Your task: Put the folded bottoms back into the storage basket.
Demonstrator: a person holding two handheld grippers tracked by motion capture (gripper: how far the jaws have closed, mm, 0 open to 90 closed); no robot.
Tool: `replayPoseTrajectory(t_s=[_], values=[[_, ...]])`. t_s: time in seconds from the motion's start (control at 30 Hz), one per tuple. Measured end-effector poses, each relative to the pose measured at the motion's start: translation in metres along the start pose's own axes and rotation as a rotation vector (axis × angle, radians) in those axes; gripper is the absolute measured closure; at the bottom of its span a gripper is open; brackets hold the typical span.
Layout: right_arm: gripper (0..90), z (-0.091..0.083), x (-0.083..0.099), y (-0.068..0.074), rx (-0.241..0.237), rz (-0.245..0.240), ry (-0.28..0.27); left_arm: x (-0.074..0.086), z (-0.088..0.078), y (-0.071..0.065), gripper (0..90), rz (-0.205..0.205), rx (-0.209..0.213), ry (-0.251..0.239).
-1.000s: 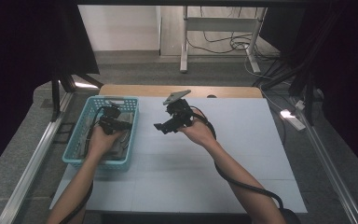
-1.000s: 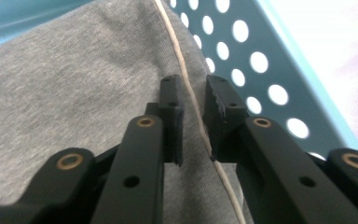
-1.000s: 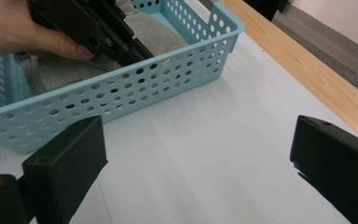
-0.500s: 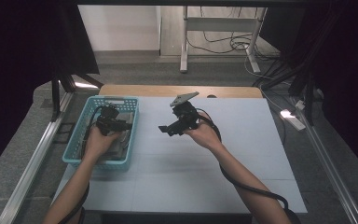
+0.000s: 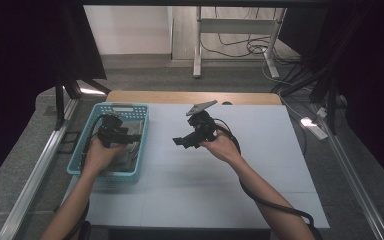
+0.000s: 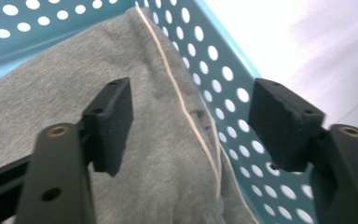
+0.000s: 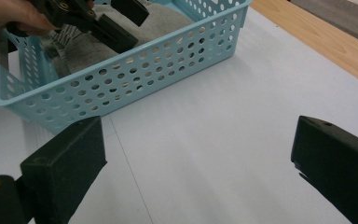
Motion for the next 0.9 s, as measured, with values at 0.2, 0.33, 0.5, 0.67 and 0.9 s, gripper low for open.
replayPoseTrajectory(t_s=[0.2, 0.33, 0.5, 0.67, 0.9], values=[[2.7, -0.005, 0.004, 0.001, 0.013, -0.004, 0.012, 0.005, -0.008, -0.004, 19.8, -0.004, 0.034, -0.021], [2.7, -0.007, 0.009, 0.000, 0.011, 0.009, 0.025, 0.008, -0.014, -0.010, 15.7, 0.005, 0.054, -0.031], [2.2, -0.010, 0.013, 0.000, 0.011, 0.013, 0.032, 0.012, -0.025, -0.017, 9.9, -0.009, 0.116, -0.090], [1.9, -0.013, 0.016, 0.001, -0.012, 0.030, 0.027, 0.021, -0.036, -0.027, 5.6, 0.008, 0.156, -0.119], [0.9, -0.013, 0.020, 0.006, -0.030, 0.036, 0.024, 0.037, -0.050, -0.044, 0.2, 0.054, 0.205, -0.151]])
Point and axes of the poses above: each handheld gripper's, and its own axes: z roughly forward along the jaws, x roughly out of its underside, y roughly to its left, the point moved 1 cm from there along z, roughly forward along the jaws, and after that the axes turned 2 degrees about z, right-handed, at the moved point
